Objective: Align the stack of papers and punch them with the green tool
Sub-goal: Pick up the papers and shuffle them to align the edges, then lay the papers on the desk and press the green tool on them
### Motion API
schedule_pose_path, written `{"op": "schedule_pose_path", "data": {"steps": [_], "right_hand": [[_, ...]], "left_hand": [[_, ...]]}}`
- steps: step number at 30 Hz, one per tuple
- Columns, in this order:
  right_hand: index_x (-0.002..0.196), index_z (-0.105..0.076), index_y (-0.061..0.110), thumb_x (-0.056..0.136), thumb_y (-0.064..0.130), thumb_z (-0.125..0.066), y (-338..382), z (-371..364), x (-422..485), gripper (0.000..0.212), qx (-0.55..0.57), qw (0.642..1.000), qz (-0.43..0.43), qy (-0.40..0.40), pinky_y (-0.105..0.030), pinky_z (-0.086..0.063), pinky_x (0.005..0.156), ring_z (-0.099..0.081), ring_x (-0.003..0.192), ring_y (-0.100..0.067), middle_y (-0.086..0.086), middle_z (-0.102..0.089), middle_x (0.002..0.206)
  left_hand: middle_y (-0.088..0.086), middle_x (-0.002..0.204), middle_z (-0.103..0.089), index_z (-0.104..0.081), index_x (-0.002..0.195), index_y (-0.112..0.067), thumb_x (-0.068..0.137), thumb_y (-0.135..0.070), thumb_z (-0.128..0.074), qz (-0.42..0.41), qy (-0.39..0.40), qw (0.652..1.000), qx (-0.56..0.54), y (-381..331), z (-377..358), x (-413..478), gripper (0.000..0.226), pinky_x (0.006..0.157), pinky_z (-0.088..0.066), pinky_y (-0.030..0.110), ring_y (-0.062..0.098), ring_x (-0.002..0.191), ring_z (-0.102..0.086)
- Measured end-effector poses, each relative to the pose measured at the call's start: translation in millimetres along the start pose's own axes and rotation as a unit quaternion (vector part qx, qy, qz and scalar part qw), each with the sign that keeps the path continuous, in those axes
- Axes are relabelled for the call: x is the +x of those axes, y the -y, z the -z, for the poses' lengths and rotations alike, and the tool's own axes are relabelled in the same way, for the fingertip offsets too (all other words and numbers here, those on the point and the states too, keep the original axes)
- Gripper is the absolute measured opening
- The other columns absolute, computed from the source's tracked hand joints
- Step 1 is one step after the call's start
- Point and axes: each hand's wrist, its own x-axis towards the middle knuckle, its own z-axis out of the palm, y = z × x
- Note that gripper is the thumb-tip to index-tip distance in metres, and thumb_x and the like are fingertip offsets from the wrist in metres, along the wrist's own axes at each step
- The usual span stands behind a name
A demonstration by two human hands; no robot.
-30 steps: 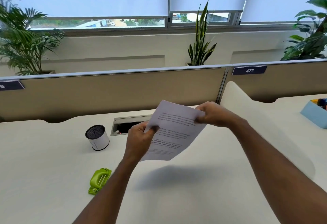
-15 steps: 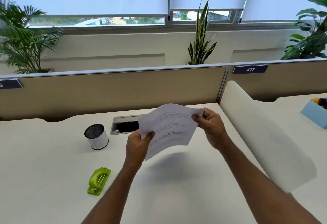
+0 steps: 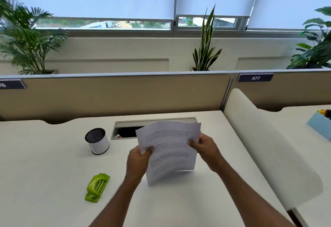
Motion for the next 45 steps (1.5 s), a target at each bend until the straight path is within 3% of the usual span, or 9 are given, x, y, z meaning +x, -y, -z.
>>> {"op": "schedule_pose_path", "data": {"steps": [3,8,15,18,26,37,39,42,45], "right_hand": [[0.097,-0.073,0.013,0.075,0.043,-0.072,-27,0,-9,0.037,-0.082,0.993,-0.063,0.052,-0.049,-0.056,0.084,-0.073,0.091,-0.025,-0.004,-0.077,0.098],[0.102,-0.072,0.019,0.088,0.011,-0.062,-51,-14,-18,0.019,-0.068,0.992,-0.104,0.022,-0.045,-0.059,0.082,-0.074,0.087,-0.02,0.0,-0.078,0.1],[0.1,-0.071,0.011,0.077,-0.002,-0.057,-89,-23,-22,0.031,-0.087,0.973,-0.212,-0.021,-0.047,-0.059,0.082,-0.074,0.084,-0.027,-0.008,-0.077,0.096],[0.093,-0.072,0.012,0.065,0.006,-0.057,-108,-20,-24,0.033,-0.107,0.962,-0.251,-0.03,-0.053,-0.058,0.082,-0.073,0.084,-0.031,-0.009,-0.077,0.092],[0.087,-0.071,0.008,0.058,0.013,-0.059,-127,-20,-20,0.032,-0.148,0.948,-0.275,-0.057,-0.051,-0.059,0.079,-0.071,0.082,-0.033,-0.013,-0.075,0.09],[0.082,-0.068,0.004,0.074,-0.001,-0.058,-113,-28,-17,0.013,-0.215,0.938,-0.266,-0.05,-0.033,-0.05,0.068,-0.067,0.082,-0.032,-0.016,-0.072,0.088],[0.082,-0.068,0.004,0.074,-0.001,-0.058,-113,-27,-18,0.013,-0.215,0.939,-0.264,-0.046,-0.034,-0.05,0.068,-0.067,0.084,-0.034,-0.017,-0.072,0.088],[0.082,-0.068,0.005,0.075,-0.002,-0.059,-112,-26,-18,0.013,-0.213,0.94,-0.261,-0.048,-0.035,-0.051,0.07,-0.067,0.083,-0.033,-0.016,-0.071,0.088],[0.076,-0.065,0.011,0.075,-0.003,-0.06,-112,-27,-18,0.015,-0.206,0.942,-0.26,-0.047,-0.036,-0.052,0.071,-0.065,0.078,-0.03,-0.012,-0.07,0.083]], "left_hand": [[0.002,0.078,-0.076,-0.07,0.083,-0.02,0.085,-0.025,-0.068,0.038,-0.007,0.999,-0.033,4,2,1,0.006,0.069,-0.06,0.049,0.023,0.072,-0.073],[0.002,0.09,-0.076,-0.069,0.096,-0.021,0.083,-0.025,-0.067,0.054,0.015,0.998,-0.019,10,8,9,0.013,0.07,-0.06,0.05,0.022,0.076,-0.073],[0.006,0.124,-0.063,-0.055,0.129,-0.009,0.086,-0.03,-0.061,0.119,0.064,0.971,0.195,50,17,3,0.048,0.096,-0.046,0.032,0.025,0.115,-0.059],[0.015,0.122,-0.065,-0.059,0.121,0.0,0.088,-0.025,-0.061,0.109,0.054,0.955,0.269,70,26,-6,0.042,0.091,-0.039,0.027,0.027,0.117,-0.057],[0.007,0.14,-0.054,-0.052,0.134,-0.012,0.089,-0.03,-0.057,0.102,0.12,0.931,0.33,96,18,-25,0.049,0.105,-0.034,0.026,0.02,0.129,-0.048],[0.005,0.14,-0.053,-0.048,0.137,-0.014,0.088,-0.03,-0.056,0.081,0.106,0.92,0.369,105,8,-37,0.052,0.107,-0.033,0.03,0.022,0.131,-0.046],[0.005,0.134,-0.058,-0.055,0.131,-0.015,0.087,-0.028,-0.058,0.082,0.074,0.933,0.342,104,19,-35,0.046,0.105,-0.038,0.032,0.023,0.125,-0.051],[0.004,0.115,-0.069,-0.066,0.113,-0.015,0.085,-0.019,-0.061,0.056,-0.054,0.958,0.277,97,46,-33,0.029,0.091,-0.049,0.033,0.022,0.104,-0.064],[0.007,0.109,-0.07,-0.068,0.108,-0.013,0.084,-0.011,-0.058,0.039,-0.173,0.939,0.295,88,81,-26,0.026,0.087,-0.048,0.034,0.028,0.102,-0.062]]}}
